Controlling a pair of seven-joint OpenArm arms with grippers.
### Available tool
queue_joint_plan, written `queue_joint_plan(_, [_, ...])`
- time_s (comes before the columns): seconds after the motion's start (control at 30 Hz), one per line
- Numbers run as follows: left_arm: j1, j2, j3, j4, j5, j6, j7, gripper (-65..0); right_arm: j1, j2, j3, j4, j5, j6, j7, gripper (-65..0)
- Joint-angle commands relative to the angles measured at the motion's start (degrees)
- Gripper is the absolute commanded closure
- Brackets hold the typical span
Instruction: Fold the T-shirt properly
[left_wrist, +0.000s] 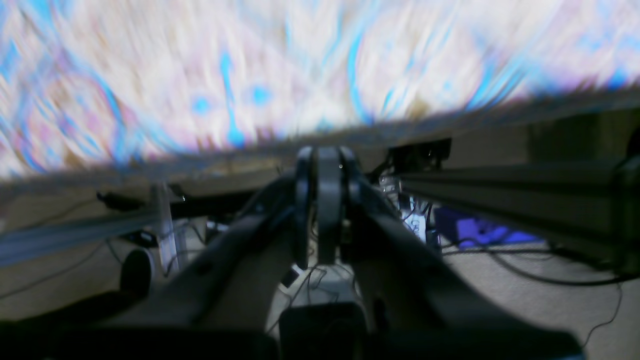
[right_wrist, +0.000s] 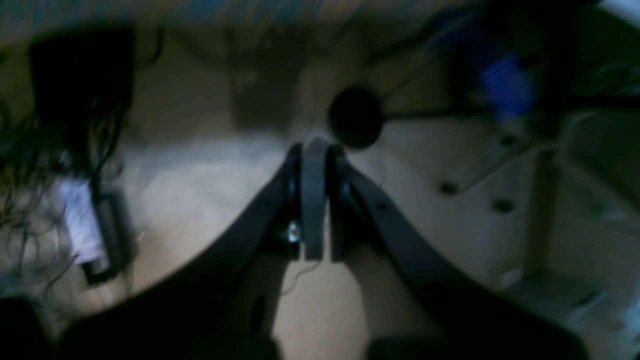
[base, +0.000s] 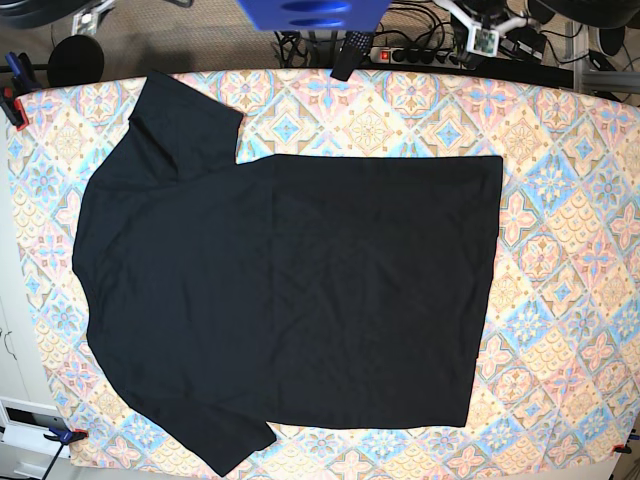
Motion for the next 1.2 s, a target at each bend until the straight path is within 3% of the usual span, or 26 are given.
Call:
queue_joint_plan(0.0, [1.26, -0.13, -0.17, 2.26, 0.07, 0.19, -0.18, -0.7, -1.87, 0.23, 0.63, 3.07, 0.25, -0.31, -0.49, 0.0])
queue_joint_plan(0.1, [0.11, -0.13, -0.26, 4.28, -0.02, 0.19, -0.18, -1.7, -2.31, 0.23, 0.54, 10.72, 0.25, -0.31, -3.13, 0.0])
queue_joint_plan(0.2, [-2.96, -0.13, -0.26, 4.37, -1.86, 0.19, 0.0, -6.8, -2.05, 0.23, 0.81, 15.82, 0.25, -0.31, -7.79, 0.0])
queue_joint_plan(0.37, [-7.45, -0.21, -0.35, 4.37, -9.25, 0.19, 0.0, -15.2, -0.11, 0.23, 0.28, 18.63, 0.25, -0.31, -12.01, 0.0])
queue_joint_plan(0.5, [-12.19, -0.21, -2.46, 4.1, -15.84, 0.19, 0.44, -16.1, 2.79, 0.23, -1.04, 18.63, 0.25, -0.31, -12.01, 0.0])
queue_joint_plan(0.63, [-19.67, -0.21, -6.06, 4.1, -25.07, 0.19, 13.27, -16.5, 3.93, 0.23, -2.27, 18.98, 0.69, -0.31, -12.01, 0.0])
queue_joint_plan(0.77, [-26.96, 0.14, -11.6, 4.02, -36.15, 0.19, 24.7, -16.6, 4.28, -0.13, -2.62, 18.98, 9.05, -0.31, -13.77, 0.0])
queue_joint_plan(0.93, [-31.36, 1.28, -16.35, 0.85, -45.82, 0.19, 26.28, -16.6, 4.28, 0.31, -2.45, 18.98, 20.12, -0.31, -15.96, 0.0])
queue_joint_plan(1.17, [-32.68, 1.72, -19.6, -9.96, -55.75, 0.19, 26.37, -16.7, 4.28, 0.31, -2.45, 19.07, 22.41, -0.31, -16.49, 0.0])
